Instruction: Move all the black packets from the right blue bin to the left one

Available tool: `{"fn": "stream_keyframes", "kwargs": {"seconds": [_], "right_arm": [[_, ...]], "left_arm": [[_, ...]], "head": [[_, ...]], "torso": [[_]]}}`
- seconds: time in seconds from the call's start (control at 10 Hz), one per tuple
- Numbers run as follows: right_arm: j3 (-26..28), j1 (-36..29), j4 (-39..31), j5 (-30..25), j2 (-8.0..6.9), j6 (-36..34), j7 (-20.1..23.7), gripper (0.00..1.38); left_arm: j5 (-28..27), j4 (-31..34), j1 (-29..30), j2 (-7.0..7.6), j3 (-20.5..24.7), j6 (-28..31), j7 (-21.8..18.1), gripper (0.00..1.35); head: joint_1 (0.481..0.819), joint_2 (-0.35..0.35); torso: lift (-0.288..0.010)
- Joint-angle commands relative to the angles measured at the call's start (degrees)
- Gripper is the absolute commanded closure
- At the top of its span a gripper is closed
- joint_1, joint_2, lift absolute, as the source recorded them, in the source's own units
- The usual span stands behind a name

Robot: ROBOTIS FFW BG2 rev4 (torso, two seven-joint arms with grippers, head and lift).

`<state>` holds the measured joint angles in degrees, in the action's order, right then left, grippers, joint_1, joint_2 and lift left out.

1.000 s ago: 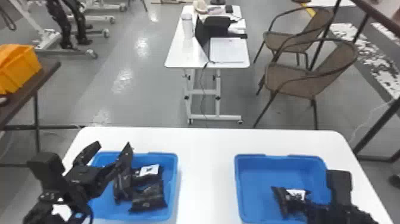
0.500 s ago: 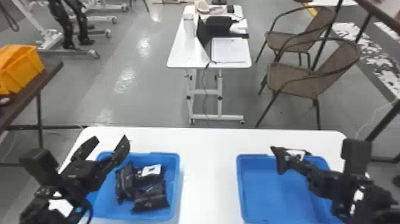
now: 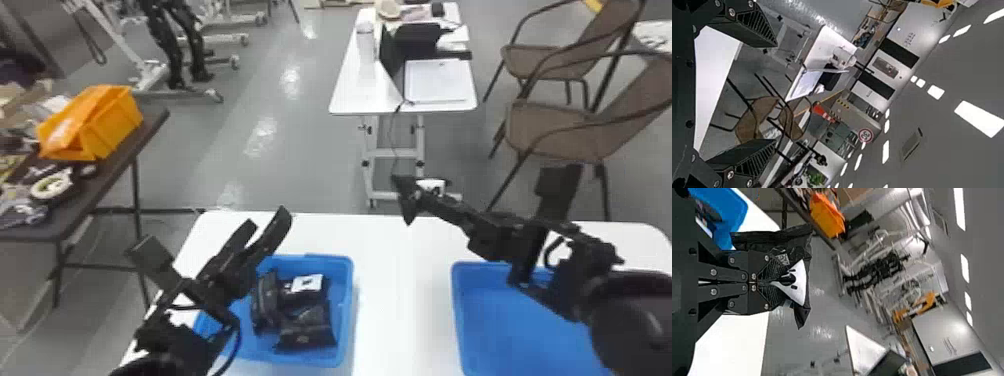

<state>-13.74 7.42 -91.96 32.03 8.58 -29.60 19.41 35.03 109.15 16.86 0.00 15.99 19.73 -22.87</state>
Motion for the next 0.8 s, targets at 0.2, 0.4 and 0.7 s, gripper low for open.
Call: {"fn": "stream_keyframes", "kwargs": {"seconds": [0.2, 0.4, 0.7], "right_arm": [[-10.5, 8.6, 6.1, 6.8, 1.35, -1.2, 3.2, 1.29], [-11.1, 9.4, 6.5, 7.9, 1.17, -2.1, 3.2, 1.29], [-14.3, 12.8, 9.2, 9.7, 1.44, -3.1, 5.6, 1.29]], "left_arm": [[4.3, -1.1, -1.7, -0.15, -2.5, 1.6, -0.1, 0.17], [3.6, -1.1, -2.1, -0.15, -2.8, 1.6, -0.1, 0.17], [2.2, -1.6, -3.1, -0.15, -4.1, 2.2, -0.1, 0.17]], "head": [[0.695, 0.279], [0.695, 0.291], [0.695, 0.304]], "torso": [[0.0], [0.0], [0.0]]}}
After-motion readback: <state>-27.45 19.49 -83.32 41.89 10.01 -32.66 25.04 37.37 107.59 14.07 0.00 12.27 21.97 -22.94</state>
